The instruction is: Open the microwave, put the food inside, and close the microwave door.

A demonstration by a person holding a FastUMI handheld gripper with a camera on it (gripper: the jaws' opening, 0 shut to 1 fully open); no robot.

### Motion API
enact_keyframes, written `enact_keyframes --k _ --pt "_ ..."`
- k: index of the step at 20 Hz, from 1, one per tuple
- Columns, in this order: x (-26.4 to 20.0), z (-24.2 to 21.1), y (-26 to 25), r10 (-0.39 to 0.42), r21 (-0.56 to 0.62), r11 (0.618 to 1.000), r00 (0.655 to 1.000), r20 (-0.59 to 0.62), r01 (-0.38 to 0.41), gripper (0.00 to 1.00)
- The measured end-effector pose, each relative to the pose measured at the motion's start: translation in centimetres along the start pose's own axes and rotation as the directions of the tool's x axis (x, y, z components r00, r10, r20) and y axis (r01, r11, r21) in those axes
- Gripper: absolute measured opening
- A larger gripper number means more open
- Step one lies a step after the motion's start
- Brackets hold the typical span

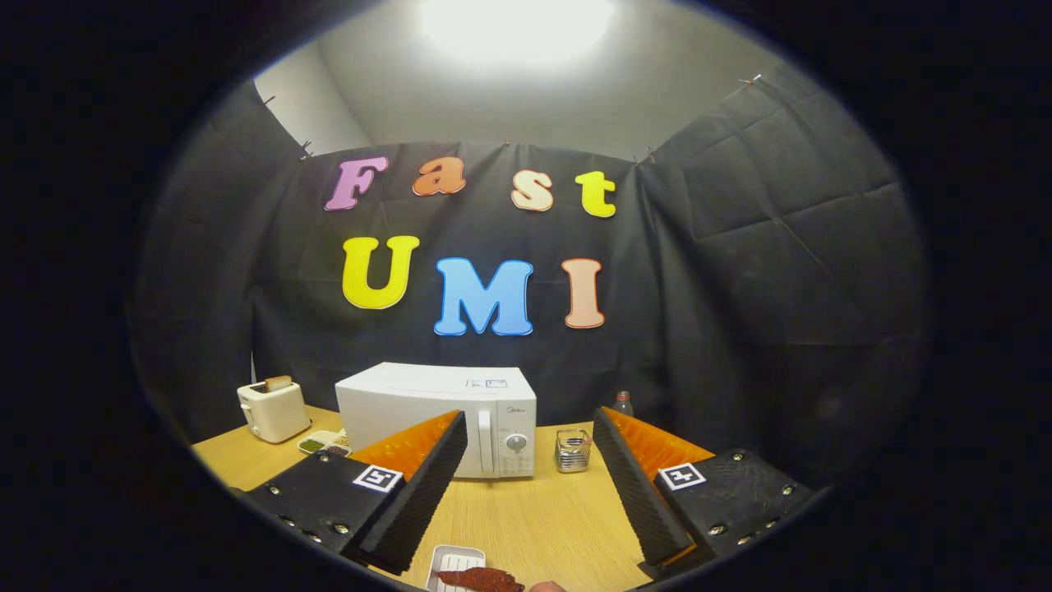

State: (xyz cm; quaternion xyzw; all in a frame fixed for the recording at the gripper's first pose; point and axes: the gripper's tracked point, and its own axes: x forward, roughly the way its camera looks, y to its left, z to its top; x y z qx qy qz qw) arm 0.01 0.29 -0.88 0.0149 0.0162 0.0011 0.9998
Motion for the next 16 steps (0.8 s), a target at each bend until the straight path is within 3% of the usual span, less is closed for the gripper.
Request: enact_keyframes --k 16 --pt "-0.4 -0.3 2.0 0.022 0.008 1.000 1.000 -0.010 -0.022 0.97"
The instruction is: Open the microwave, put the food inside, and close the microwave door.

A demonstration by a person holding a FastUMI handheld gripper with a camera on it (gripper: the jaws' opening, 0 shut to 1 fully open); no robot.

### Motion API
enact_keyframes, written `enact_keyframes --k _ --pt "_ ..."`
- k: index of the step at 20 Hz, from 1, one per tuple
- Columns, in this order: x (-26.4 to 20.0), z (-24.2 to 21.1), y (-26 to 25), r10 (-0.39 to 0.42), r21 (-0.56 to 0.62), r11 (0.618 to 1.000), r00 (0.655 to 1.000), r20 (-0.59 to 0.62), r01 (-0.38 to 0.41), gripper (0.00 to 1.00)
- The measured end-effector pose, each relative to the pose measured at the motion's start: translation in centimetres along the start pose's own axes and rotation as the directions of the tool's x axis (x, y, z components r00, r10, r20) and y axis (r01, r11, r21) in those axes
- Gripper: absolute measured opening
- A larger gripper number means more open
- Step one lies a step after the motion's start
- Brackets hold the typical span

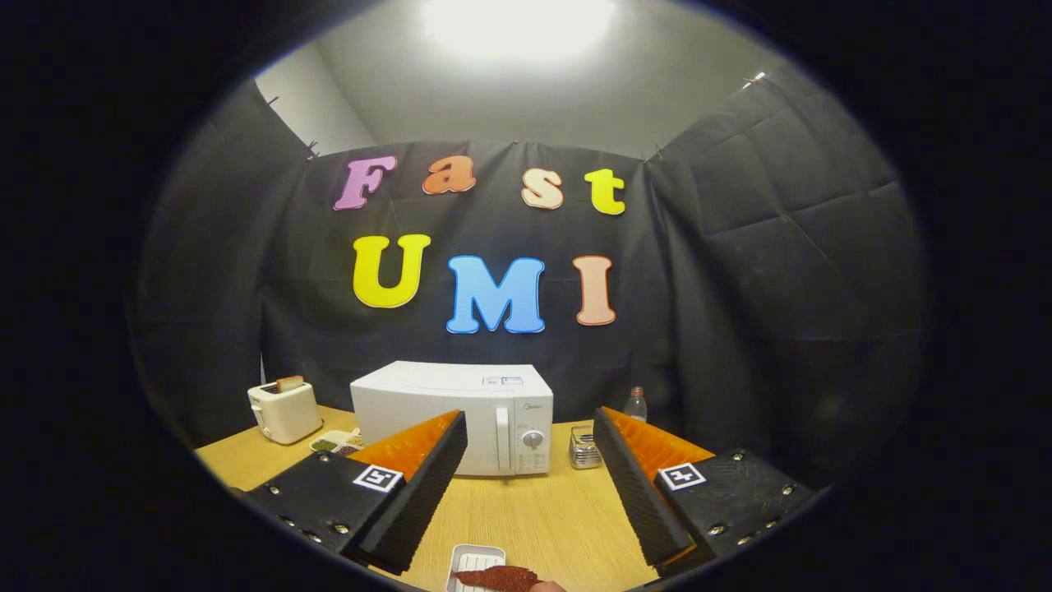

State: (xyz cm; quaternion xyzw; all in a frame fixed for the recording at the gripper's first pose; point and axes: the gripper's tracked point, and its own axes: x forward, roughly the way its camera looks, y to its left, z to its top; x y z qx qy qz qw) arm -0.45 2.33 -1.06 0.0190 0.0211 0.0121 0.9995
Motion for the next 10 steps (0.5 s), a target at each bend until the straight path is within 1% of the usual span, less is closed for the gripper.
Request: enact_keyframes --k 10 --pt "0.12 -0.01 0.05 -0.006 0.007 1.000 1.000 -0.002 0.006 0.97"
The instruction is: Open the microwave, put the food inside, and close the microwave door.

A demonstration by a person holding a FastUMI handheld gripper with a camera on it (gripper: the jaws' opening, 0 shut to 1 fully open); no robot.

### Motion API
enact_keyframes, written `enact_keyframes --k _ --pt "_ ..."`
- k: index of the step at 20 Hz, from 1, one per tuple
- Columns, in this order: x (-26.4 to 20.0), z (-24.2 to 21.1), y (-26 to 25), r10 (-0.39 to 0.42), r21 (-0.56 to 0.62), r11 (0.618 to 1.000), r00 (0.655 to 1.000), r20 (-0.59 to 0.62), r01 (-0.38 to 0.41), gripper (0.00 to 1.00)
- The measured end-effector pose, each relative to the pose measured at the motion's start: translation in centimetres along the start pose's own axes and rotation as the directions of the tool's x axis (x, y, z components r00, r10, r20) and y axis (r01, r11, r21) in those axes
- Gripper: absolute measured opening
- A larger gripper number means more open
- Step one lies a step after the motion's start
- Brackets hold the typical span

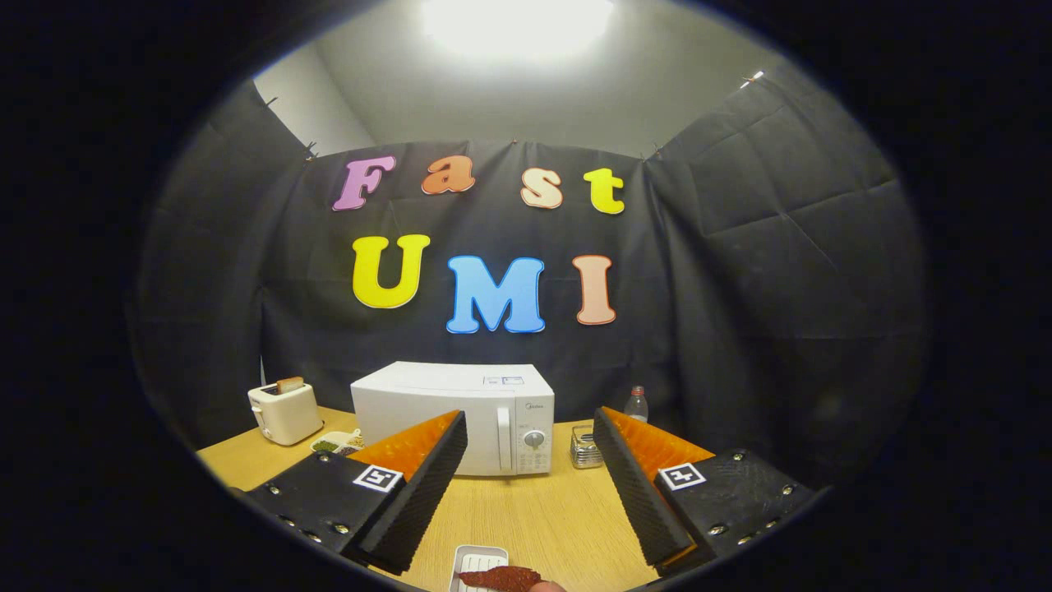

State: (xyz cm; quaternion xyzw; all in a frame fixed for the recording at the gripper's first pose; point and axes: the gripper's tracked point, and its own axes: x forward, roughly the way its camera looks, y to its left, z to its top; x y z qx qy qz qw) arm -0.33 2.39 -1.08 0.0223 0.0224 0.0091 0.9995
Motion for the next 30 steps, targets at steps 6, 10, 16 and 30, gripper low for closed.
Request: enact_keyframes --k 6,10,16,30 --pt "0.0 0.1 -0.1 -0.007 0.009 1.000 1.000 0.000 0.007 0.97" --pt "0.0 0.2 -0.1 -0.008 0.010 1.000 1.000 -0.001 0.008 0.97" --pt "-0.2 0.1 0.1 -0.005 0.008 1.000 1.000 -0.004 0.005 0.98" --pt "1.0 -0.1 0.4 0.004 0.030 1.000 1.000 -0.016 -0.004 0.97"
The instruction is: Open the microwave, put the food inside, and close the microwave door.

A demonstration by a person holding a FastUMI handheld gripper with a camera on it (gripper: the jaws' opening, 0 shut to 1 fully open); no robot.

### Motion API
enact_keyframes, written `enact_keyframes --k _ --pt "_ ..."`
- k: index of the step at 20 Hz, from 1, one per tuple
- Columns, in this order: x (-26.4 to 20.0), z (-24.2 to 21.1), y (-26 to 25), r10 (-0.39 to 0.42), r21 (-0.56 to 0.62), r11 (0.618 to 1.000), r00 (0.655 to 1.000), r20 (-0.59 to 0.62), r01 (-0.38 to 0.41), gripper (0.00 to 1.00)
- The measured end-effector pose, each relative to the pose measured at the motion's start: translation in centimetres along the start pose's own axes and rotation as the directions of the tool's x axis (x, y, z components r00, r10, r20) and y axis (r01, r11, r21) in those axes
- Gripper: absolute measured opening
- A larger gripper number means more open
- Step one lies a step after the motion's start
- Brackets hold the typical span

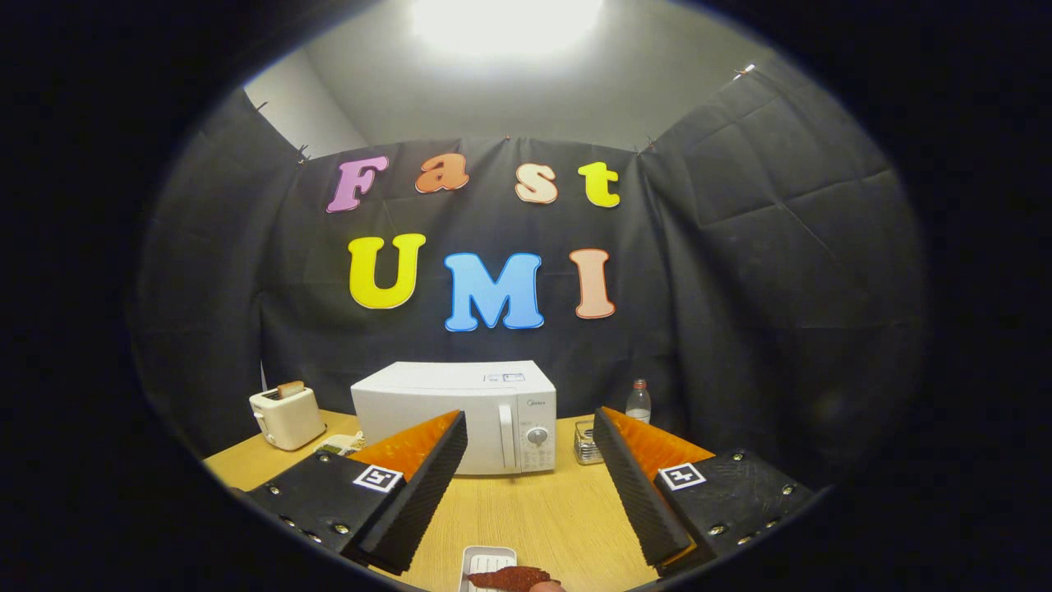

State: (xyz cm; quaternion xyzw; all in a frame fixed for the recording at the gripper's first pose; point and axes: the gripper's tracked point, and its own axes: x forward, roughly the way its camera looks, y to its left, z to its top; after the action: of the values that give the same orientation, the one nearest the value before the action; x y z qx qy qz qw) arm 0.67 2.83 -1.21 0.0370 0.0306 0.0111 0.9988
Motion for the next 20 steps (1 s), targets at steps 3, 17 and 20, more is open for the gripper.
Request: enact_keyframes --k 3,17,20 --pt "1.8 0.7 0.3 0.017 -0.013 1.000 1.000 0.012 -0.017 0.97" --pt "16.8 -2.3 2.3 0.147 0.032 0.989 0.988 -0.036 -0.146 0.98" --pt "19.3 -4.7 3.3 0.189 0.044 0.981 0.979 -0.078 -0.186 0.98"
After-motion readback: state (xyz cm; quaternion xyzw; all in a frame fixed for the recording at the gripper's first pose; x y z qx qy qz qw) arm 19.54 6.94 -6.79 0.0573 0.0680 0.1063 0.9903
